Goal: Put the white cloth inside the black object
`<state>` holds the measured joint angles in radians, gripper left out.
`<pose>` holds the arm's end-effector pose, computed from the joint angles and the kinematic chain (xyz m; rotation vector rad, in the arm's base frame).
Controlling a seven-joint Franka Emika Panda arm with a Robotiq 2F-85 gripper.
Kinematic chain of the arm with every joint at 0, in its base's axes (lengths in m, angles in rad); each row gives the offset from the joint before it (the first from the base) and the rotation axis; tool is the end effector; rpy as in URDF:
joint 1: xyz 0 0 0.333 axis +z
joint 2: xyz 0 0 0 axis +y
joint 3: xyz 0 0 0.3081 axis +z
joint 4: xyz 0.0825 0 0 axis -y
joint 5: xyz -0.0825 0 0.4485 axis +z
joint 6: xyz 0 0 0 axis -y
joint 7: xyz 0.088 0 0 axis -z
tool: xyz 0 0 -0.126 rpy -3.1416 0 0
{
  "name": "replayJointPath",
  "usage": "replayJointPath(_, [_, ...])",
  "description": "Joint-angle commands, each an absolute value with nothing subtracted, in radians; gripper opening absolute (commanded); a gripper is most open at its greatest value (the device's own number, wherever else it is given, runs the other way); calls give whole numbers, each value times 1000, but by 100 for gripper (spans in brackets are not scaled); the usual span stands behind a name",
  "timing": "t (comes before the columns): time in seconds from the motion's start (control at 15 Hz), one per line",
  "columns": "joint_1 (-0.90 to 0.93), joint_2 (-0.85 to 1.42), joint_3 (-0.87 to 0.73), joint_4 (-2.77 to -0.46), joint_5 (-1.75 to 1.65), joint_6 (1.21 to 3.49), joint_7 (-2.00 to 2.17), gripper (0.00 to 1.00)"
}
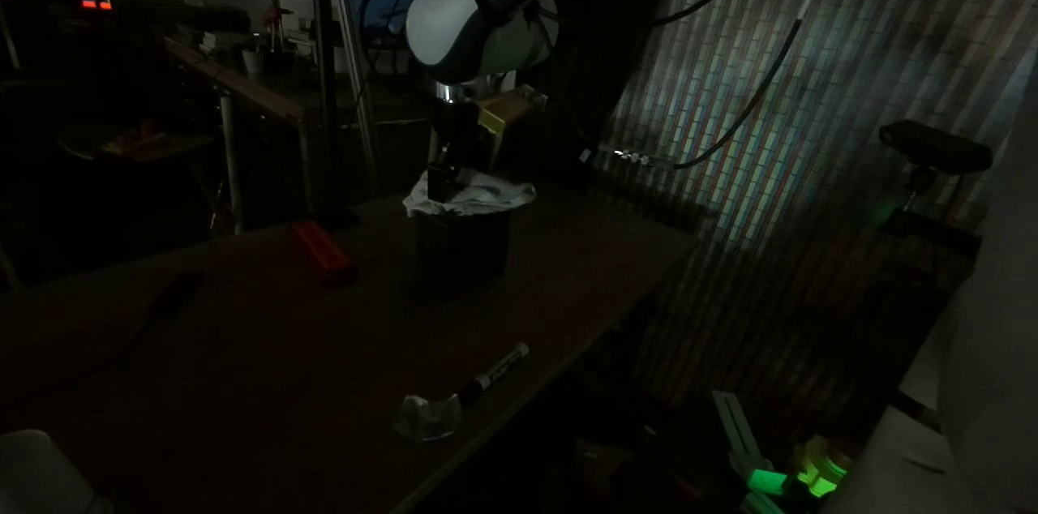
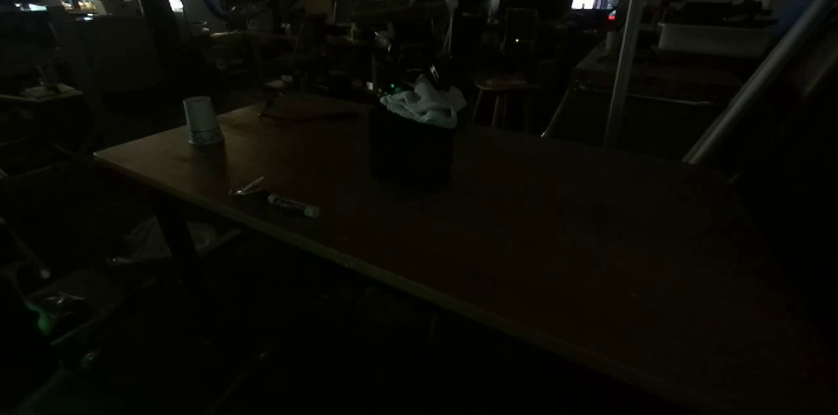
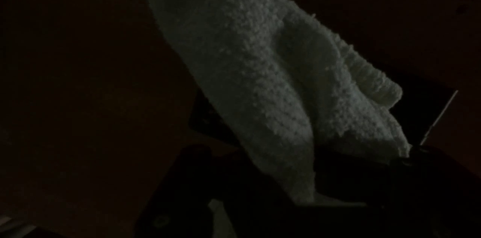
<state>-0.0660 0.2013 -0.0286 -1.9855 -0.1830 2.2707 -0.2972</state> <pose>0.6512 -0.0688 0.3090 2.9398 0.4678 0.0784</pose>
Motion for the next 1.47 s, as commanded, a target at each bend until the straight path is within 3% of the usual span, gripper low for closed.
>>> replayJointPath(0.0, [-79,242,-28,-1968,-139,2242,-328,0])
replayJointPath(1.07, [-102,389,-9,-1883,-41,2044,-420,0])
replayJointPath(1.13, [-102,380,-16,-1870,-53,2036,-408,25])
replayJointPath(1.2, [-103,369,-21,-1861,-65,2033,-401,26])
replayJointPath(1.4, [-108,321,-35,-1857,-83,2039,-379,46])
